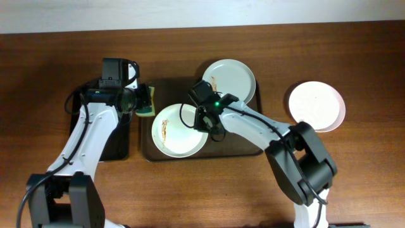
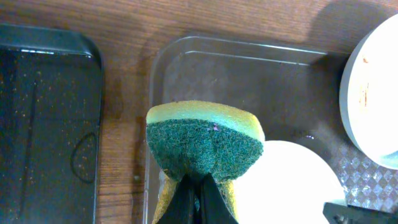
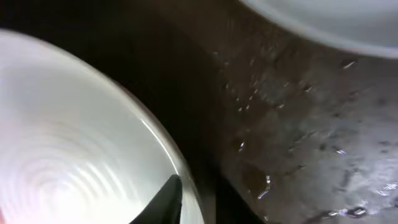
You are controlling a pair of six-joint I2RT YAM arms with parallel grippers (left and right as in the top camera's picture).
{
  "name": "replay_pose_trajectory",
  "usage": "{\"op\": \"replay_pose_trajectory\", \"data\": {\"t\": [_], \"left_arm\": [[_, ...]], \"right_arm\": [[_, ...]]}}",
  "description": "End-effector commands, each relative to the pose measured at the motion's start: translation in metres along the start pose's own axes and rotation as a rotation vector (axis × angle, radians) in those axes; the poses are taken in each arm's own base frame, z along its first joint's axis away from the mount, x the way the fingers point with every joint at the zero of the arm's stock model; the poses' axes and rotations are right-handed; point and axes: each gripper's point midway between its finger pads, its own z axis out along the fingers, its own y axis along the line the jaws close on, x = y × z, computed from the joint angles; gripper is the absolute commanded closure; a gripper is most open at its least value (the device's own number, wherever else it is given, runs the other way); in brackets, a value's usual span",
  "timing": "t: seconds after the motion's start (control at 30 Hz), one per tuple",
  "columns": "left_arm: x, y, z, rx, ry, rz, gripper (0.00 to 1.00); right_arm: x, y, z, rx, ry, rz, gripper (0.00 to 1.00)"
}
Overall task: Clean dirty plates on tray and stack at the side
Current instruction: 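Grip the lower pale plate rim with the right gripper and pull it left, then scrub the pale plate with the sponge in the left gripper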
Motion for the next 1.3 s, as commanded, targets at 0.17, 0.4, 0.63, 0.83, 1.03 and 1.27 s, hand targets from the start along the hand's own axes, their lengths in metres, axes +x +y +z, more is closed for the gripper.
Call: {"op": "replay_pose_trajectory", "data": {"t": [0.17, 0.4, 0.63, 0.83, 1.03, 1.27], "left_arm": [[0.015, -0.008, 0.004, 0.000, 0.058, 0.103, 0.99], [0.053, -0.032, 0.071, 0.057, 0.185, 0.501, 0.99], [0.101, -0.008, 0.109, 0.024, 0.374, 0.517, 0.99], [0.164, -0.004, 0.070, 0.100, 0.679, 0.437, 0.99], [0.164, -0.019, 0.070, 0.163, 0.667, 0.376, 0.99], [0.090, -0.010, 0.117, -0.071, 0.302, 0.413, 0.99]], "right_arm": [[0.006, 0.007, 0.007, -0.042, 0.055, 0.010, 0.96], [0.007, 0.003, 0.006, -0.068, 0.094, 0.010, 0.96], [0.006, 0.003, 0.006, -0.068, 0.093, 0.010, 0.96], [0.006, 0.004, 0.006, -0.070, 0.091, 0.010, 0.96], [0.006, 0.004, 0.006, -0.071, 0.091, 0.009, 0.96], [0.005, 0.005, 0.006, -0.074, 0.088, 0.009, 0.96]]}}
